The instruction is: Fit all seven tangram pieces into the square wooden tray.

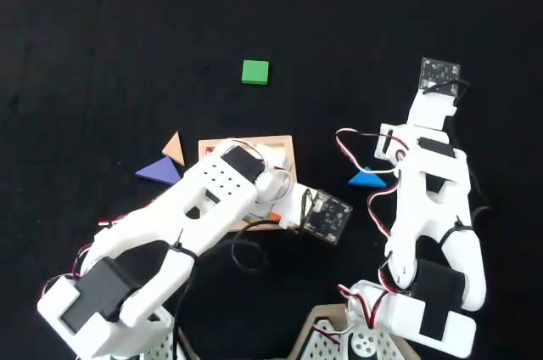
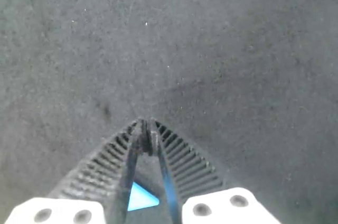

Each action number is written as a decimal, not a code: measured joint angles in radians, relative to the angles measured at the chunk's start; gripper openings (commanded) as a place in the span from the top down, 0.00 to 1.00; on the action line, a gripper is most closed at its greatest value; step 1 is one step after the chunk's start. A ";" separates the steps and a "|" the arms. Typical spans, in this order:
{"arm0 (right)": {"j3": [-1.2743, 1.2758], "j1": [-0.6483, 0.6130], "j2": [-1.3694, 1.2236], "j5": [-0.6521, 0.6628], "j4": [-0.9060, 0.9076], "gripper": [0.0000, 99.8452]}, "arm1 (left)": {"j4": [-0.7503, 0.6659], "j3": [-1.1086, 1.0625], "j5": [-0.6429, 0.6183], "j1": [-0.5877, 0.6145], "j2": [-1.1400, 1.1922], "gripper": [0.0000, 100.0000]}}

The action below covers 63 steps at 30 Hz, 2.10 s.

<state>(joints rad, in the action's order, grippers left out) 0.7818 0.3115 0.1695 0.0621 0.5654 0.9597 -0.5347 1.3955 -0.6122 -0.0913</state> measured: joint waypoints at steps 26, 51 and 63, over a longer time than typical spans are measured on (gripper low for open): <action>0.012 0.002 0.000 0.000 0.000 0.99 | 0.118 -0.143 -1.240 -0.051 -0.296 0.97; 0.012 0.002 0.000 0.000 0.000 0.99 | 0.005 -0.187 -1.333 0.063 -0.078 0.97; 0.012 0.002 0.000 0.000 -0.002 0.99 | -0.112 -0.187 -1.333 0.063 -0.078 0.97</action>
<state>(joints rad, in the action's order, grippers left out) 0.7940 0.3130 0.1695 0.0621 0.5639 0.8477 -0.7219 0.0621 -0.5493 -0.1695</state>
